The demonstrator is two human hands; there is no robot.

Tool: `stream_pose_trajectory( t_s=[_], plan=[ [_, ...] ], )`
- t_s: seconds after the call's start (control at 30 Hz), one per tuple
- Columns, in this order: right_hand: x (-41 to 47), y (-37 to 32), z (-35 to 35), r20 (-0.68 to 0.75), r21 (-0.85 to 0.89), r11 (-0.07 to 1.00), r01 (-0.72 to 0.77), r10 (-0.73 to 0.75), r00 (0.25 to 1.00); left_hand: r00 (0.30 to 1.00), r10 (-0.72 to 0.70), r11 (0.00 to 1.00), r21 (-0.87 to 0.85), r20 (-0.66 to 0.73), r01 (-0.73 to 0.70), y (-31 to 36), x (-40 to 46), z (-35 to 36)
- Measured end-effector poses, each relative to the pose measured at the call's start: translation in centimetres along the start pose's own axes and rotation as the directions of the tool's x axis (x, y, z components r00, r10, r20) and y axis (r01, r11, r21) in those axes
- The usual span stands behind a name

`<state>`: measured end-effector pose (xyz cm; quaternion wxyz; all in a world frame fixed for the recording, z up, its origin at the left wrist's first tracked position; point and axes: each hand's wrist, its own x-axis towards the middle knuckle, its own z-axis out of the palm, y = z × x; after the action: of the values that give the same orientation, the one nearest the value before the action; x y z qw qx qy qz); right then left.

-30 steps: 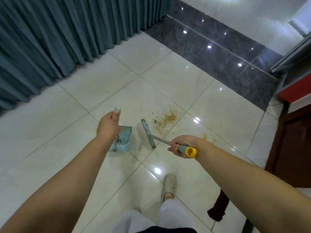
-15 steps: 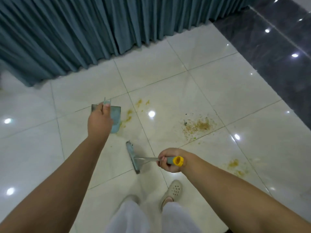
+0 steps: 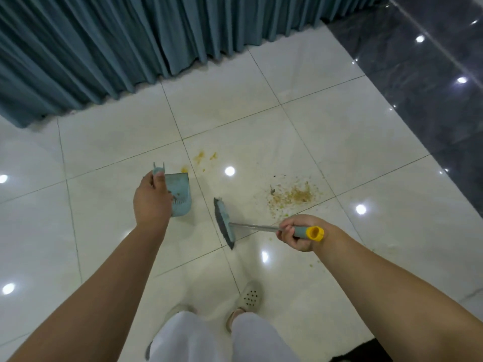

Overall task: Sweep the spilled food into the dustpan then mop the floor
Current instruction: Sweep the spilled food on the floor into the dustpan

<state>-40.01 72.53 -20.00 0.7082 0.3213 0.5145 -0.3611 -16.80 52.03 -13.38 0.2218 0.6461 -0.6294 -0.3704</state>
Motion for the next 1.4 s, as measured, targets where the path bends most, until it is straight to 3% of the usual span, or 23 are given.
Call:
stream_pose_trajectory(
  t_s=[0.33, 0.63, 0.97, 1.23, 1.4],
  plan=[
    [-4.7, -5.1, -8.1, -0.047, 0.111, 0.989, 0.094, -0.089, 0.995, 0.988, 0.073, 0.997, -0.018, 0.138, -0.071, 4.6, -1.6, 6.6],
    [-6.9, -6.6, -9.7, -0.102, 0.103, 0.971, 0.216, -0.206, 0.973, 0.980, 0.102, 0.994, -0.043, 0.170, -0.096, 6.5, 0.2, 8.0],
    [-5.8, -7.9, -0.1, 0.061, 0.158, 0.974, 0.163, -0.175, 0.983, 0.981, 0.137, 0.990, -0.041, 0.140, -0.133, 9.1, 7.4, 7.2],
    [-0.5, -14.5, 9.5, 0.060, 0.196, 0.966, 0.168, -0.183, 0.981, 0.973, 0.169, 0.985, 0.006, 0.154, -0.173, 10.5, 16.9, 6.9],
    [-0.5, -19.3, 10.8, 0.035, 0.357, 0.913, 0.197, -0.224, 0.974, 0.964, 0.185, 0.977, 0.067, 0.192, -0.201, 11.6, 22.1, 8.5]
  ],
)
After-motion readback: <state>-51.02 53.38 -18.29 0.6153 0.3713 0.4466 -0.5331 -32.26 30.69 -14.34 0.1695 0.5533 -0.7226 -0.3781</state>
